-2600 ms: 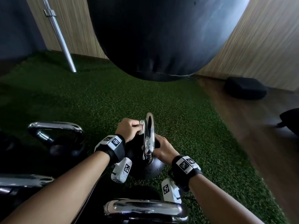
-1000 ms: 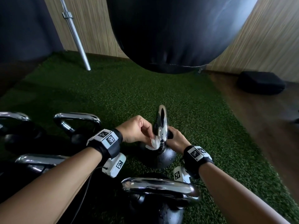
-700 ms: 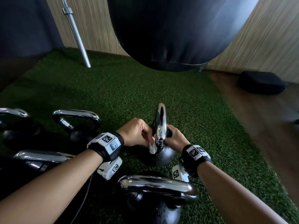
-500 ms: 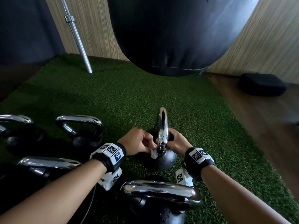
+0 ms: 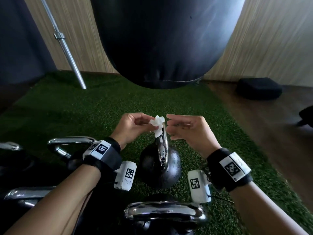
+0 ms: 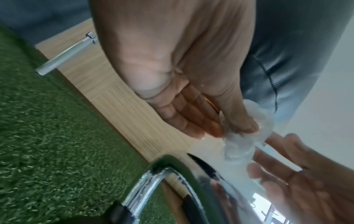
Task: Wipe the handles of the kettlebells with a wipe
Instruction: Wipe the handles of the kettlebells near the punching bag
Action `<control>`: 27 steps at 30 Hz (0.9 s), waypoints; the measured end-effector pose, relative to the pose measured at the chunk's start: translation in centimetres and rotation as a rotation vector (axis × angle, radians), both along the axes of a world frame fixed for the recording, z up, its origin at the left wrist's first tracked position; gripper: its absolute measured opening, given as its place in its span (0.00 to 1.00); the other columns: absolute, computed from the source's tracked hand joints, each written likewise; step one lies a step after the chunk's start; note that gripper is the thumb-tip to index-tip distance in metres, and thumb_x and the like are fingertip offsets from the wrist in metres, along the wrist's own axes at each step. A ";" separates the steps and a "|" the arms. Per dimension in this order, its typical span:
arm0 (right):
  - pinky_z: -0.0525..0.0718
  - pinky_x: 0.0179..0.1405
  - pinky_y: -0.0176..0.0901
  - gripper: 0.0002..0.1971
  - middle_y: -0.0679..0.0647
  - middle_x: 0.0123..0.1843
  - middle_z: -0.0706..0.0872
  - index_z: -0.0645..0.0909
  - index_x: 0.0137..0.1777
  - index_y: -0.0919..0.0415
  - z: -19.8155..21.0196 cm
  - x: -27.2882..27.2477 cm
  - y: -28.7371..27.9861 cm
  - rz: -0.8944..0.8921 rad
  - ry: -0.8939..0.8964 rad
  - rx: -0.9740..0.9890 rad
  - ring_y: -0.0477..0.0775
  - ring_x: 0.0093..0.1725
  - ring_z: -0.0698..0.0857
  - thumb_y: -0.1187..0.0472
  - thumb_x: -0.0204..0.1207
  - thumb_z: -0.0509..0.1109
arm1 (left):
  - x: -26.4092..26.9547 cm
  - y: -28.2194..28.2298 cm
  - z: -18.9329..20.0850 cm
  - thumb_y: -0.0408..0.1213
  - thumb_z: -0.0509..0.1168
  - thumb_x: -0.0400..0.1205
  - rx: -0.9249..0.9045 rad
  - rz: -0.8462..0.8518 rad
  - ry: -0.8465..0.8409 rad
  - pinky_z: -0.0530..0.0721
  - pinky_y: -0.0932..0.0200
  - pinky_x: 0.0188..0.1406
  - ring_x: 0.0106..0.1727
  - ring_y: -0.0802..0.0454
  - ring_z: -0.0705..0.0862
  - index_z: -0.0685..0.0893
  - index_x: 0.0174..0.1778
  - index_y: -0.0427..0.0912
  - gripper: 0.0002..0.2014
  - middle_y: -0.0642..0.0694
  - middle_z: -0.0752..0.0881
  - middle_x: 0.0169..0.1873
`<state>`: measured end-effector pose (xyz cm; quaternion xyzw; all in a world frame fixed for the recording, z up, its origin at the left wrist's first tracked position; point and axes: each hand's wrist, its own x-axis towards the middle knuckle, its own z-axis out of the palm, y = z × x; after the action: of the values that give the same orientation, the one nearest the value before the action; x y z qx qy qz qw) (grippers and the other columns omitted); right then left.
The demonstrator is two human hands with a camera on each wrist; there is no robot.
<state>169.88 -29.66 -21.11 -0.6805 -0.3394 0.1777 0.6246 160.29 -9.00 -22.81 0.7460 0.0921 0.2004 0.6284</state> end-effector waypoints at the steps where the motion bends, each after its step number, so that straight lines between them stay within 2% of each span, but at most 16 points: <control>1: 0.94 0.50 0.51 0.23 0.54 0.54 0.95 0.91 0.64 0.57 -0.1 0.2 0.1 -0.011 0.002 0.004 0.56 0.49 0.95 0.61 0.68 0.86 | 0.1 -0.4 0.1 0.39 0.80 0.64 0.001 -0.020 -0.002 0.89 0.62 0.48 0.46 0.55 0.93 0.92 0.46 0.45 0.15 0.48 0.95 0.43; 5: 0.93 0.55 0.59 0.22 0.54 0.55 0.95 0.91 0.63 0.61 -0.6 0.4 0.1 -0.023 0.000 0.033 0.60 0.50 0.96 0.63 0.68 0.87 | 0.4 -1.4 0.5 0.39 0.79 0.72 0.031 -0.118 0.023 0.91 0.55 0.56 0.55 0.48 0.93 0.93 0.54 0.43 0.15 0.45 0.94 0.52; 7: 0.94 0.54 0.60 0.20 0.56 0.53 0.96 0.92 0.61 0.62 -0.5 0.5 0.0 -0.046 0.014 0.049 0.60 0.49 0.96 0.64 0.69 0.86 | 0.7 -1.6 0.5 0.32 0.75 0.79 -0.015 -0.182 0.066 0.89 0.52 0.62 0.62 0.45 0.91 0.90 0.63 0.37 0.16 0.43 0.92 0.60; 9: 0.94 0.52 0.59 0.18 0.56 0.51 0.96 0.92 0.58 0.61 -0.6 0.6 -0.2 -0.062 0.016 0.058 0.60 0.48 0.96 0.63 0.68 0.86 | 0.8 -1.6 0.7 0.20 0.66 0.84 -0.095 -0.258 0.107 0.87 0.53 0.66 0.67 0.43 0.88 0.87 0.67 0.34 0.16 0.40 0.90 0.65; 13: 0.94 0.49 0.57 0.11 0.62 0.47 0.95 0.93 0.50 0.62 -1.1 0.8 0.0 -0.116 0.067 0.086 0.64 0.46 0.95 0.65 0.69 0.86 | 0.7 -1.4 1.2 0.12 0.58 0.77 -0.134 -0.367 0.132 0.87 0.52 0.67 0.68 0.44 0.87 0.85 0.68 0.42 0.28 0.41 0.90 0.63; 15: 0.94 0.48 0.55 0.09 0.66 0.47 0.94 0.92 0.49 0.65 -1.5 1.2 0.0 -0.127 0.115 0.103 0.66 0.47 0.95 0.69 0.70 0.84 | 1.0 -1.1 0.8 0.10 0.55 0.76 -0.094 -0.219 0.139 0.87 0.52 0.61 0.63 0.49 0.89 0.82 0.64 0.46 0.30 0.47 0.92 0.57; 17: 0.94 0.48 0.52 0.08 0.69 0.49 0.93 0.91 0.50 0.68 -1.8 1.6 -0.3 -0.143 0.170 0.139 0.66 0.48 0.94 0.72 0.71 0.83 | 0.8 -0.5 -0.3 0.12 0.54 0.77 0.230 0.035 0.272 0.85 0.56 0.56 0.63 0.52 0.86 0.79 0.64 0.51 0.31 0.52 0.90 0.58; 18: 0.94 0.47 0.51 0.08 0.70 0.50 0.93 0.91 0.50 0.69 -2.0 1.8 -0.6 -0.153 0.195 0.162 0.66 0.48 0.94 0.73 0.72 0.82 | 0.4 -0.1 -1.1 0.14 0.57 0.77 0.419 0.071 0.403 0.83 0.58 0.53 0.64 0.52 0.84 0.77 0.70 0.51 0.32 0.52 0.86 0.65; 19: 0.95 0.47 0.51 0.07 0.70 0.50 0.93 0.90 0.49 0.70 -2.1 2.0 -0.9 -0.160 0.223 0.184 0.65 0.48 0.94 0.74 0.72 0.81 | 0.1 0.1 -2.4 0.16 0.62 0.77 0.556 0.013 0.548 0.82 0.60 0.53 0.65 0.51 0.82 0.72 0.78 0.50 0.35 0.49 0.80 0.73; 20: 0.95 0.46 0.50 0.07 0.69 0.50 0.93 0.90 0.49 0.70 -2.3 2.2 -1.2 -0.166 0.257 0.201 0.64 0.47 0.94 0.74 0.72 0.81 | -0.2 0.3 -4.2 0.20 0.68 0.76 0.641 -0.113 0.695 0.84 0.58 0.57 0.70 0.48 0.79 0.62 0.86 0.48 0.43 0.46 0.72 0.81; 21: 0.95 0.46 0.50 0.07 0.69 0.51 0.93 0.90 0.50 0.70 -2.5 2.3 -1.5 -0.168 0.291 0.210 0.64 0.46 0.94 0.75 0.72 0.80 | -0.4 0.3 -6.0 0.28 0.76 0.73 0.699 -0.250 0.793 0.81 0.52 0.70 0.80 0.44 0.72 0.51 0.90 0.48 0.54 0.44 0.62 0.87; 22: 0.95 0.46 0.50 0.08 0.70 0.51 0.92 0.90 0.50 0.70 -2.9 2.5 -1.6 -0.171 0.321 0.207 0.64 0.46 0.94 0.75 0.72 0.80 | -0.4 0.1 -7.8 0.40 0.83 0.68 0.752 -0.371 0.845 0.71 0.43 0.82 0.88 0.42 0.59 0.39 0.90 0.51 0.66 0.44 0.51 0.90; 23: 0.95 0.48 0.51 0.09 0.71 0.53 0.92 0.89 0.51 0.71 -3.3 2.7 -1.7 -0.175 0.343 0.196 0.65 0.47 0.94 0.75 0.72 0.80 | -0.4 -0.2 -9.5 0.56 0.85 0.61 0.791 -0.441 0.853 0.59 0.35 0.87 0.90 0.43 0.46 0.30 0.88 0.55 0.76 0.45 0.41 0.90; 24: 0.95 0.50 0.53 0.09 0.73 0.54 0.91 0.89 0.52 0.71 -3.7 2.9 -1.8 -0.181 0.358 0.182 0.66 0.49 0.93 0.75 0.72 0.80 | -0.2 -0.9 -10.7 0.69 0.83 0.54 0.818 -0.444 0.829 0.51 0.30 0.88 0.90 0.44 0.37 0.24 0.85 0.58 0.81 0.47 0.35 0.90; 25: 0.94 0.53 0.55 0.10 0.74 0.55 0.91 0.89 0.53 0.72 -4.1 2.9 -1.8 -0.186 0.369 0.168 0.68 0.51 0.93 0.75 0.72 0.80 | 0.0 -1.6 -11.8 0.79 0.78 0.48 0.829 -0.383 0.777 0.49 0.29 0.87 0.90 0.43 0.36 0.23 0.84 0.58 0.84 0.48 0.35 0.89; 27: 0.93 0.56 0.58 0.11 0.75 0.56 0.90 0.89 0.54 0.73 -5.0 3.0 -1.8 -0.199 0.387 0.146 0.71 0.54 0.93 0.75 0.72 0.80 | 0.2 -3.1 -12.8 0.87 0.71 0.45 0.797 -0.197 0.642 0.55 0.30 0.87 0.90 0.43 0.45 0.31 0.87 0.56 0.83 0.50 0.44 0.89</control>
<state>172.87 -31.44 -26.07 -0.6169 -0.1565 0.2173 0.7400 160.52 -12.05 -35.61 0.9564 0.1261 -0.0792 0.2514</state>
